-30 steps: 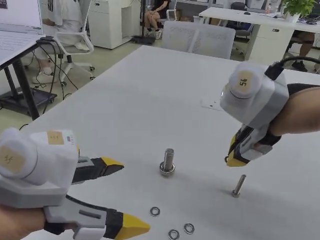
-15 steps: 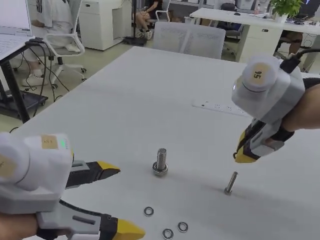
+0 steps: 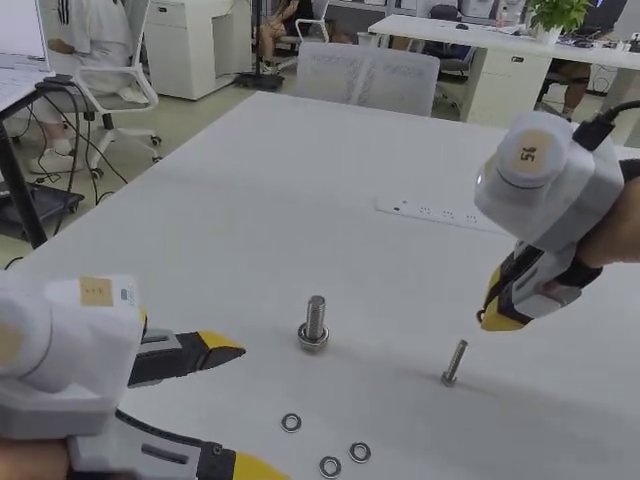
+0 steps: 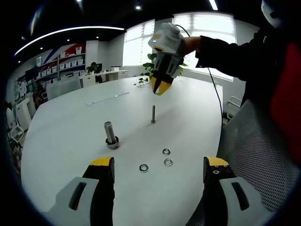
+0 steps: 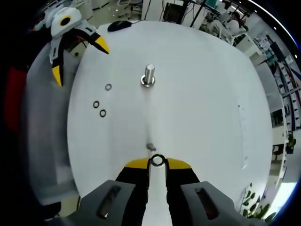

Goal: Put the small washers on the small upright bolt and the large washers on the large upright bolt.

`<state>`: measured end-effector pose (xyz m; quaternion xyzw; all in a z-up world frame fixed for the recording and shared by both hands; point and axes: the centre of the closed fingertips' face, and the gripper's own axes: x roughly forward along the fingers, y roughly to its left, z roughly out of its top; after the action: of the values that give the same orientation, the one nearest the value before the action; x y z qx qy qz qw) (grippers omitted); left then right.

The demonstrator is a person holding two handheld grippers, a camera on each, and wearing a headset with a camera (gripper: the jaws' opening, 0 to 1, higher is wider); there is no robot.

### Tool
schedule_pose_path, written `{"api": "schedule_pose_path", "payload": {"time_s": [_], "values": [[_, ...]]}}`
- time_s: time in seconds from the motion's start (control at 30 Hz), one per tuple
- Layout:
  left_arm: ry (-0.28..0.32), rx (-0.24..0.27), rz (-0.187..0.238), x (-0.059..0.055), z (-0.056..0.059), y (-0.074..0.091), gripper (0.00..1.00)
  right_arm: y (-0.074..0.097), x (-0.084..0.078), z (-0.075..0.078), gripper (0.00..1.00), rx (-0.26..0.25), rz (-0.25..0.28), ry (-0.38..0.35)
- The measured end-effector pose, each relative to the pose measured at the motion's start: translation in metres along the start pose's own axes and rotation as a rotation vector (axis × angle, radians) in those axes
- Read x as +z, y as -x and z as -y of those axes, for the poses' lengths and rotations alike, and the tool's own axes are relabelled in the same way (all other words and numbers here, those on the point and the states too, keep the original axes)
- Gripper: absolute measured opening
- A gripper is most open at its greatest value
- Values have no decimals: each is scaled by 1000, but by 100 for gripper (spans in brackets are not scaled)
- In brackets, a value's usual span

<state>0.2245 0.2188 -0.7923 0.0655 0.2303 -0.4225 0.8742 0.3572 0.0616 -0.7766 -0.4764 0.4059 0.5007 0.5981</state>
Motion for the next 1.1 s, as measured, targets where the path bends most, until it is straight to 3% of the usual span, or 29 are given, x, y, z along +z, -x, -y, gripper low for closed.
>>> {"api": "schedule_pose_path", "payload": {"time_s": [0.37,1.1], "values": [[-12,-34,-2,0,7,-2,77,-13,4,-4,13,30,-13,15],[-22,-42,11,8,6,-3,77,-34,2,-4,13,87,-51,49]]}}
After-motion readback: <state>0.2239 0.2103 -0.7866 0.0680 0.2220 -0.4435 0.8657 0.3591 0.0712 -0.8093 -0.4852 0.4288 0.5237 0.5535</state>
